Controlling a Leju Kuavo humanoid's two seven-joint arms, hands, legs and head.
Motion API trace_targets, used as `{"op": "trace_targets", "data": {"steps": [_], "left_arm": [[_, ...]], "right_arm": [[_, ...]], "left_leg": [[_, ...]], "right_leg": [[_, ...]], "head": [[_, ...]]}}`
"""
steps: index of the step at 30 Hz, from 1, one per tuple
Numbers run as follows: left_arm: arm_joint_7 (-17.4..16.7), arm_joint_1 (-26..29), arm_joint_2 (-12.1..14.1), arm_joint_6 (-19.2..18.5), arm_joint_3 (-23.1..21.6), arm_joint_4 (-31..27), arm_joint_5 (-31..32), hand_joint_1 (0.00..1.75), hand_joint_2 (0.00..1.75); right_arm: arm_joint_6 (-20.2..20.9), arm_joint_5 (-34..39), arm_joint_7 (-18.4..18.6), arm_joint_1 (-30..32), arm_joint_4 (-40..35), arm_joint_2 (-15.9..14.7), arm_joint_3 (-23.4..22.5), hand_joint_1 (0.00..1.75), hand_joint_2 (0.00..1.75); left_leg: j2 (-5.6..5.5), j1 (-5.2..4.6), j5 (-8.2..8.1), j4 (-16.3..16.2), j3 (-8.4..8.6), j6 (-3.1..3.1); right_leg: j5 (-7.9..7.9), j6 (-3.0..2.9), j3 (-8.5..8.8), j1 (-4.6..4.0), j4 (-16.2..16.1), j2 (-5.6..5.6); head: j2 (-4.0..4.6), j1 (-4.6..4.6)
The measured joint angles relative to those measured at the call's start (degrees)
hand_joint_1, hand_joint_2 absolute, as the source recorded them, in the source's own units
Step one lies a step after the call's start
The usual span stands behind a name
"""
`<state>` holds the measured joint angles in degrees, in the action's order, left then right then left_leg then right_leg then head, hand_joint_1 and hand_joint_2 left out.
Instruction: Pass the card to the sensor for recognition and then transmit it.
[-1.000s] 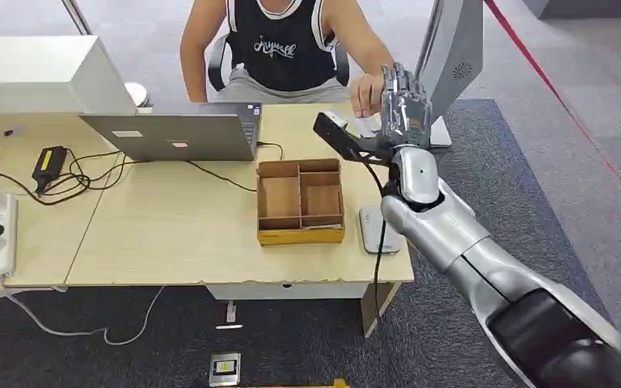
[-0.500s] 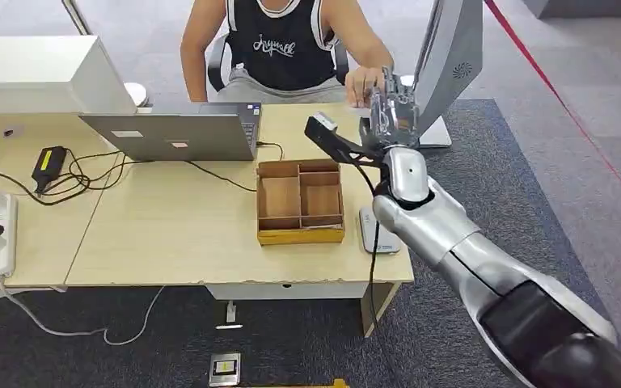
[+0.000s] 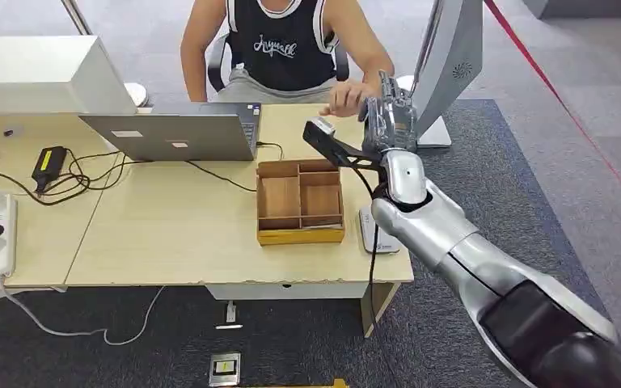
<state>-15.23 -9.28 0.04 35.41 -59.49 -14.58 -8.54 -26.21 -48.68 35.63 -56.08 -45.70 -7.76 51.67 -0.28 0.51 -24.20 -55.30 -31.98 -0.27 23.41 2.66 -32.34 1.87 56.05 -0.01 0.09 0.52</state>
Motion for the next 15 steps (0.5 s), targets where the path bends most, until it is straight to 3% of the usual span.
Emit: {"op": "trace_targets", "data": {"steps": [15], "left_arm": [[0.20, 0.27, 0.00, 0.61, -0.22, 0.00, -0.55, 0.00, 0.00]], "right_arm": [[-1.40, 1.36, -0.96, 0.22, 0.20, 0.00, 1.66, 1.75, 1.75]], "left_leg": [[0.00, 0.01, 0.00, 0.00, 0.00, 0.00]], "right_leg": [[0.00, 0.00, -0.01, -0.01, 0.00, 0.00]], "head": [[0.00, 0.02]]}}
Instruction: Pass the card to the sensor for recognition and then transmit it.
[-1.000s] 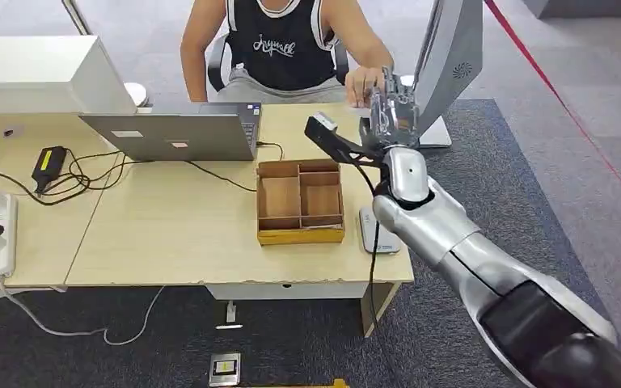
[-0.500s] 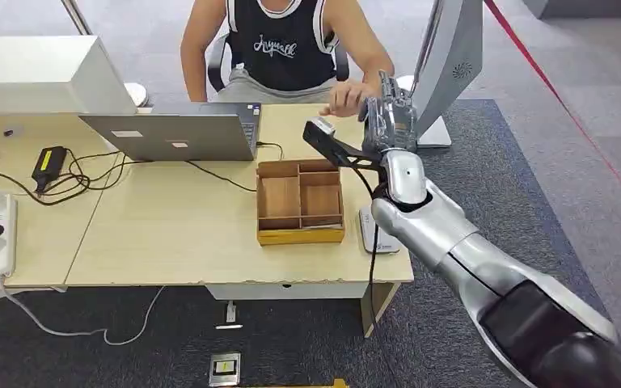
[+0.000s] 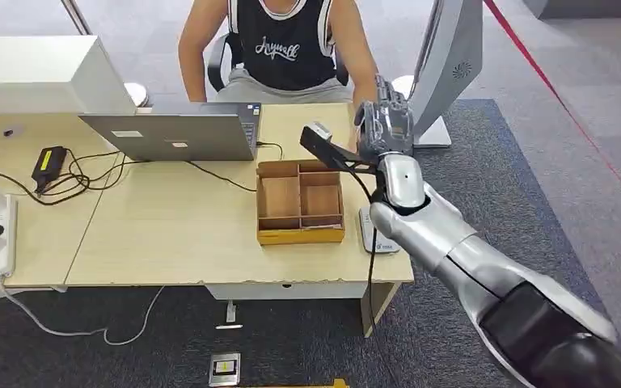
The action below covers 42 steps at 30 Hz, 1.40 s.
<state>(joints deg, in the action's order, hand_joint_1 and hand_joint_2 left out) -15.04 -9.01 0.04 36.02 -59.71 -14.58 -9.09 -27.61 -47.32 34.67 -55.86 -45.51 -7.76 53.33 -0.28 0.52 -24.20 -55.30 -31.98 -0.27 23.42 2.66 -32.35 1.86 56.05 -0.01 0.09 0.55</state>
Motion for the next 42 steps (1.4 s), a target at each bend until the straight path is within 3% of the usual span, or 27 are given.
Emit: {"op": "trace_targets", "data": {"steps": [19, 33, 42], "left_arm": [[0.57, 0.15, 0.02, 0.59, 0.02, 0.00, -0.85, 0.00, 0.00], [1.77, 2.92, 0.50, 1.22, 0.02, 0.02, -3.08, 0.00, 0.00], [1.38, 3.52, 0.74, 1.29, 0.02, 0.00, -3.58, 0.00, 0.00]], "right_arm": [[-0.83, 0.74, -1.27, 0.91, 0.00, -0.20, 0.48, 1.75, 1.75], [-1.81, 5.20, -1.27, 13.33, -1.40, -4.68, 0.68, 1.75, 1.75], [-1.77, 5.46, -1.49, 15.28, -1.40, -5.99, 0.59, 1.75, 1.75]], "left_leg": [[0.00, 0.00, 0.00, 0.00, 0.02, 0.00], [0.00, 0.01, -0.06, 0.00, 0.01, -0.05], [0.02, 0.02, -0.05, 0.00, 0.04, -0.06]], "right_leg": [[0.01, -0.01, 0.01, 0.00, 0.00, 0.00], [0.03, -0.03, 0.01, -0.01, -0.04, 0.00], [0.02, -0.04, 0.02, -0.02, -0.03, -0.02]], "head": [[0.00, 0.00], [-0.02, -0.02], [0.00, -0.02]]}}
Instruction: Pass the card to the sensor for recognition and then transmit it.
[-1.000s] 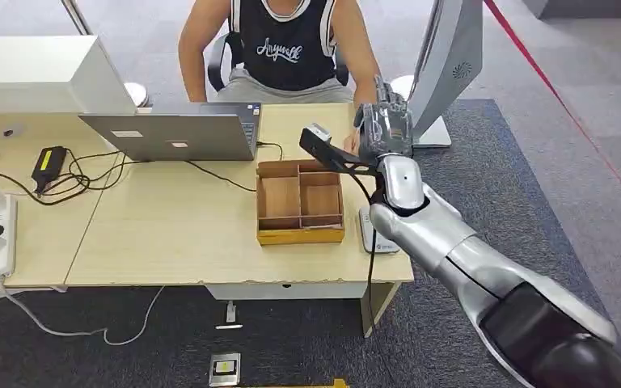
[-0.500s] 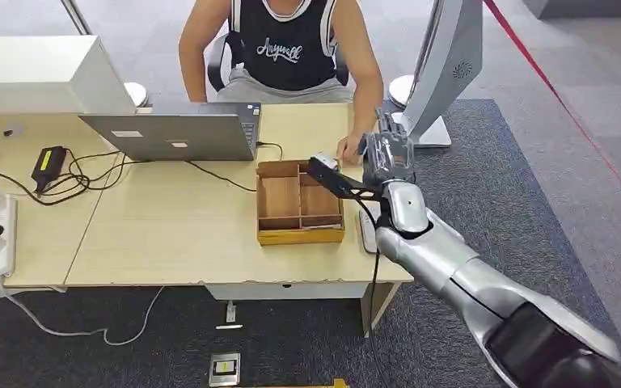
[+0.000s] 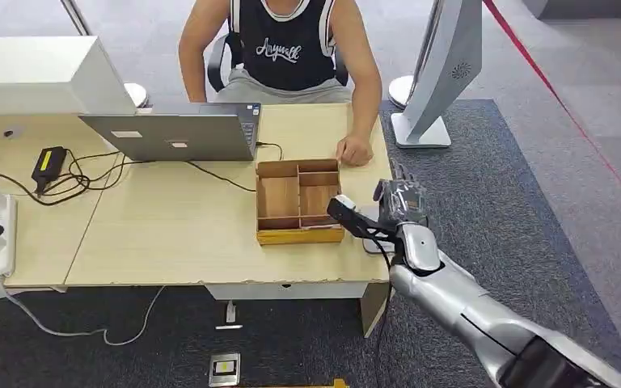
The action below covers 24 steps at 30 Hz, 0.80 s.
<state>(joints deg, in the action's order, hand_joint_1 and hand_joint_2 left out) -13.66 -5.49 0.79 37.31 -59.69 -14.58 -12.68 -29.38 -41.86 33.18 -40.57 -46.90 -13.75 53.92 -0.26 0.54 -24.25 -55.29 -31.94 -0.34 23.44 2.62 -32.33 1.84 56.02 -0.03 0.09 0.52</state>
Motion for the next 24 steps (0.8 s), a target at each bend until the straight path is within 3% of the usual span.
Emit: {"op": "trace_targets", "data": {"steps": [24], "left_arm": [[-0.37, 0.11, 0.00, 0.02, 0.00, -0.02, -0.15, 0.00, 0.00]], "right_arm": [[1.55, 0.81, -1.60, 1.01, 0.57, 0.17, -0.35, 1.75, 1.75]], "left_leg": [[0.01, 0.00, 0.00, 0.00, -0.01, 0.00]], "right_leg": [[0.00, 0.00, 0.01, 0.00, 0.00, 0.00]], "head": [[-0.02, 0.00]]}}
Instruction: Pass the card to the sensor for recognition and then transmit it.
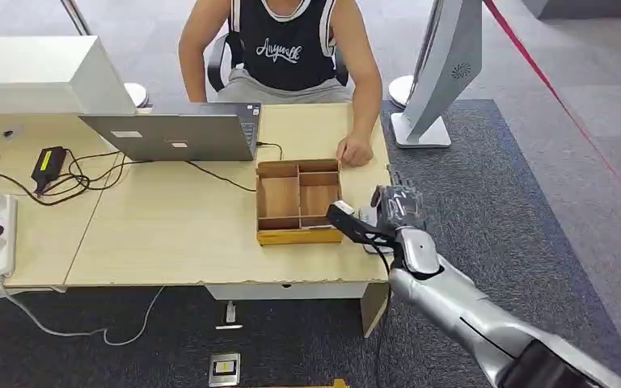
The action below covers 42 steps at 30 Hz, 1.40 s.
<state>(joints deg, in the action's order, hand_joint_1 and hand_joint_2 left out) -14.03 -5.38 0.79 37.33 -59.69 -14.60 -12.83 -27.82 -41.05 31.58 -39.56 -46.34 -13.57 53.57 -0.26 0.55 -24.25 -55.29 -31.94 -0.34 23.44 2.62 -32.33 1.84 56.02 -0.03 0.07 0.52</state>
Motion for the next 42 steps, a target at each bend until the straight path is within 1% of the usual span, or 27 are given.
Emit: {"op": "trace_targets", "data": {"steps": [22, 42], "left_arm": [[0.02, 0.01, -0.02, -0.02, 0.00, -0.07, -0.02, 0.00, 0.00], [0.17, -0.20, -0.20, -0.02, 0.00, -0.44, -0.18, 0.00, 0.00]], "right_arm": [[0.94, 0.96, 0.00, 2.67, 1.77, -0.02, -0.37, 1.75, 1.75], [1.18, 0.81, -0.81, 3.15, 2.38, 0.22, -1.46, 1.75, 1.75]], "left_leg": [[0.00, 0.00, 0.00, 0.00, -0.01, 0.00], [0.02, 0.00, 0.00, 0.00, 0.14, 0.00]], "right_leg": [[0.00, 0.00, 0.00, 0.00, -0.01, 0.00], [0.00, 0.00, 0.13, 0.00, -0.01, 0.00]], "head": [[0.02, 0.02], [0.02, 0.00]]}}
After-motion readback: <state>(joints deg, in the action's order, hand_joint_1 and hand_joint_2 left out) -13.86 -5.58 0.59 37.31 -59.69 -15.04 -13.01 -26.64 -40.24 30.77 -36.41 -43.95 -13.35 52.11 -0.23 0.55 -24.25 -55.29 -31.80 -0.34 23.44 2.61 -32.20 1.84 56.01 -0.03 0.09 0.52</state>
